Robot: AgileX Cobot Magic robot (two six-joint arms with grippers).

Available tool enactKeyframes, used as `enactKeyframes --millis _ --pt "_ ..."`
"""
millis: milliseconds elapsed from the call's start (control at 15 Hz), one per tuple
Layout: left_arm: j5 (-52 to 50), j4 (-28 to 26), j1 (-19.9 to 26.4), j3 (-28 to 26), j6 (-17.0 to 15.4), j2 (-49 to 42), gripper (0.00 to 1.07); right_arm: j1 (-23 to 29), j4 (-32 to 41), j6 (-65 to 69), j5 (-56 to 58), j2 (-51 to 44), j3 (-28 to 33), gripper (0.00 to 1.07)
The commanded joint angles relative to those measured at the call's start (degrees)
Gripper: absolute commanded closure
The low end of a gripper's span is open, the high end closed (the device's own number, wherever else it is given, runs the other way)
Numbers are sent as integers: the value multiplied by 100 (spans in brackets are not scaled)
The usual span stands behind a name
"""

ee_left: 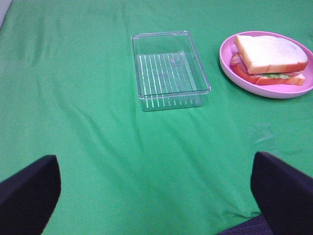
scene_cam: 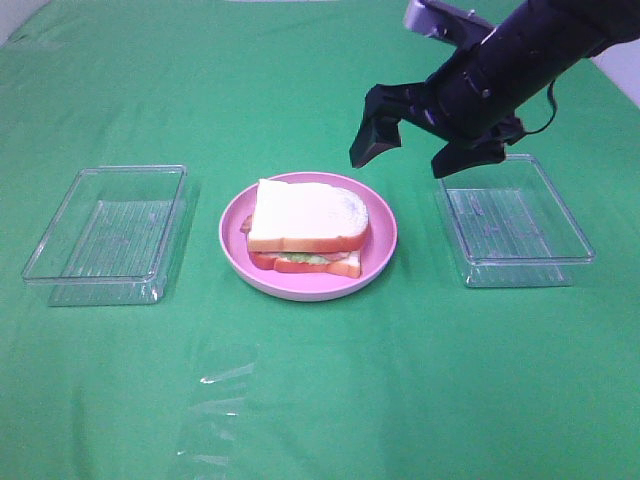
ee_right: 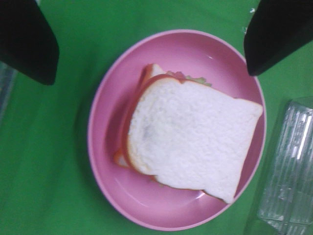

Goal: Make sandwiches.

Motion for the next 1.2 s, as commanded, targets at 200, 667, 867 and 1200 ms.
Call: enactKeyframes --millis 200,667,867,1200 --pt "-23 -34 -40 6 -46 -109 9 -642 -1673 940 1100 -332 -808 8" --pt "-23 -34 -40 6 -46 -109 9 -1415 -2315 1071 2389 -407 -1014 8" --pt "-23 -34 -40 6 -46 -109 9 -1404 -2412 1203 3117 -716 -1014 8" --pt "-23 -34 -40 6 -46 -109 9 -1404 -2504 1432 3335 -2624 481 8"
